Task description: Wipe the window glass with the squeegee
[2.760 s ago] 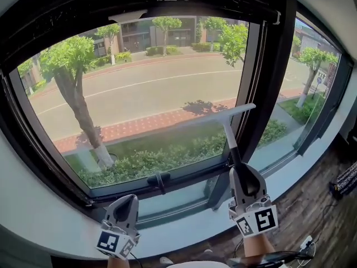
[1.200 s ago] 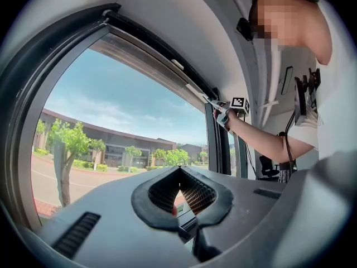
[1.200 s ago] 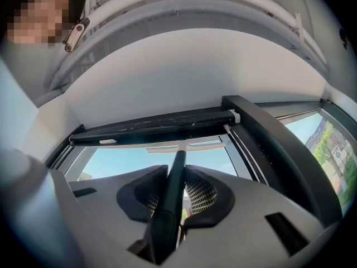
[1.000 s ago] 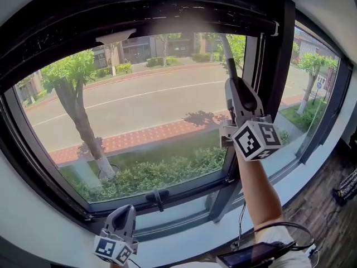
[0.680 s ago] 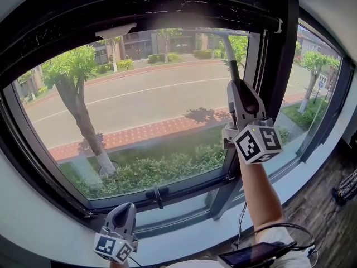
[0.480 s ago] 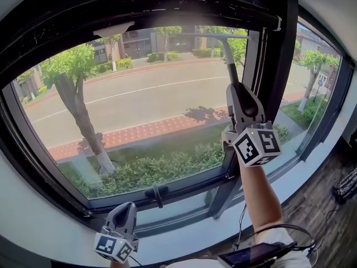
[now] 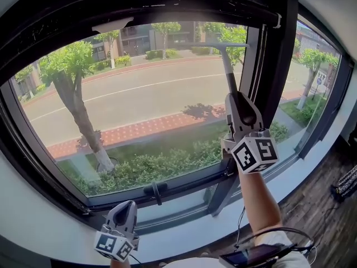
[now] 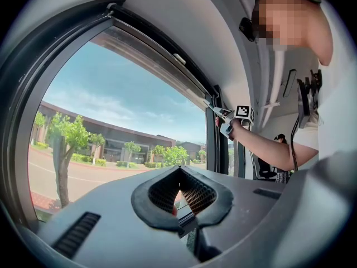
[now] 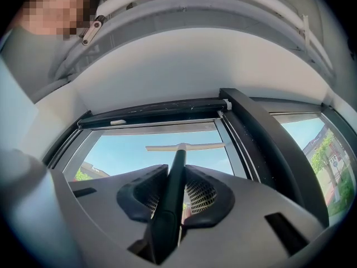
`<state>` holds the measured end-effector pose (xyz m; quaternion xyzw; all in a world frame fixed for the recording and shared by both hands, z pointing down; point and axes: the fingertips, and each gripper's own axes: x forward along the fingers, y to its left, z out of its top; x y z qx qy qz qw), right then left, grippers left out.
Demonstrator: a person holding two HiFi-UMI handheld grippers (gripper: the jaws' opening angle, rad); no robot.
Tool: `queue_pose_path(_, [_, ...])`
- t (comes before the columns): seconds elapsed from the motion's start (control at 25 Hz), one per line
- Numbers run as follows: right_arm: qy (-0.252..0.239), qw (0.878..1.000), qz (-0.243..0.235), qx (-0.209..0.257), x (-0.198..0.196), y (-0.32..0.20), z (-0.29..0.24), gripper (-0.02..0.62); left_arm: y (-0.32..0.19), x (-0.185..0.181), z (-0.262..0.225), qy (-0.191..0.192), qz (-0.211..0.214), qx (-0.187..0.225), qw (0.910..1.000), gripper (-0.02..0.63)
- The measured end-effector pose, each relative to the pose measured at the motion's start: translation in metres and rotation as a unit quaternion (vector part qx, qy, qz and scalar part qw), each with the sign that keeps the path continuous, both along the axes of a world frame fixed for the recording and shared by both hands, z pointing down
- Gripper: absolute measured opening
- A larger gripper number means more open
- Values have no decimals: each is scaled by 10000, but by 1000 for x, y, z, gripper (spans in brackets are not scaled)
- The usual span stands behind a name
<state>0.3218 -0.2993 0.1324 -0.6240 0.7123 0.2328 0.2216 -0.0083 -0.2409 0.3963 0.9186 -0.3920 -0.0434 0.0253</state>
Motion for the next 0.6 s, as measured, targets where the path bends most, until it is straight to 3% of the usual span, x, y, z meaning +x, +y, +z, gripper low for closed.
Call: queue_pose_path(0.6, [-72, 9993, 28, -379, -1, 8, 48, 100, 8, 0, 6, 7, 31, -91, 10000, 18])
